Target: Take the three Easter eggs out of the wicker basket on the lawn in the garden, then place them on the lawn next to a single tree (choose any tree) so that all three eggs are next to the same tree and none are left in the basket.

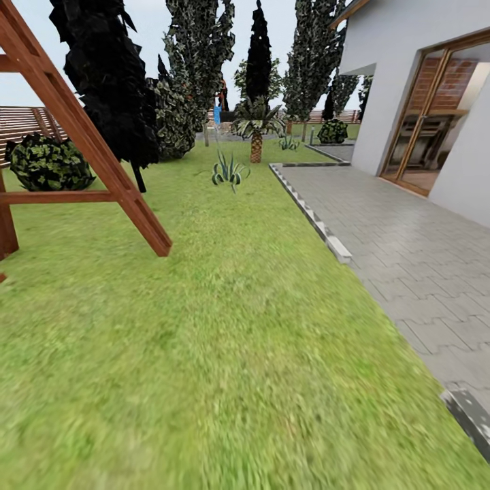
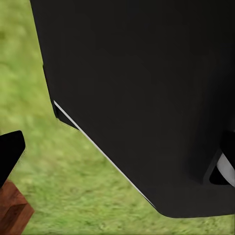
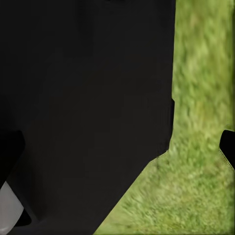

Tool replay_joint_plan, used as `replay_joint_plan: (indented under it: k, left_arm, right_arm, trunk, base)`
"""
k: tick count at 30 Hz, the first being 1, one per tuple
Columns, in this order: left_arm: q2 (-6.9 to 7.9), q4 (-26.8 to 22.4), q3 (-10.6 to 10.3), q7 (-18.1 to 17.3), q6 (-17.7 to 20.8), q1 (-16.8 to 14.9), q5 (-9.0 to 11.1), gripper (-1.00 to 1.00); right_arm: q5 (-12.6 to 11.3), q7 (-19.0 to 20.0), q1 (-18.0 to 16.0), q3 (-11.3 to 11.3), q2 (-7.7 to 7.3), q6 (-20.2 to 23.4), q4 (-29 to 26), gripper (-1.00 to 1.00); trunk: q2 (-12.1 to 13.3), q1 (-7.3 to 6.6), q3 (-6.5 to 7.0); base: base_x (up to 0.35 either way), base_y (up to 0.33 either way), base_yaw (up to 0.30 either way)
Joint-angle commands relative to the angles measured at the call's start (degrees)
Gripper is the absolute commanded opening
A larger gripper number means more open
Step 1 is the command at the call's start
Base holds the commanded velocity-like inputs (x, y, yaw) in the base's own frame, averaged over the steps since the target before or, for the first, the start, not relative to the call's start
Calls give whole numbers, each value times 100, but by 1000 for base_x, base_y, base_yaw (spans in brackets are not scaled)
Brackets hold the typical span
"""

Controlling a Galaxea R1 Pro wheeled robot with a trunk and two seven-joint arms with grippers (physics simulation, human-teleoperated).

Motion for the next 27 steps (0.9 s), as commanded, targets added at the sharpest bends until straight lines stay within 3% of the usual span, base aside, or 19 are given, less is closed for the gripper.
replay_joint_plan:
  k: [1,27]
  left_arm:
    - [2,-1,-3,-17,4,-1,-7,100]
    - [2,-3,-3,-17,4,-1,-6,100]
  right_arm:
    - [-49,29,-8,2,-2,-24,20,100]
    - [-49,29,-8,2,-2,-27,20,100]
  trunk:
    - [-2,4,-3]
    - [-2,4,-3]
  base:
    - [341,0,2]
    - [341,0,0]
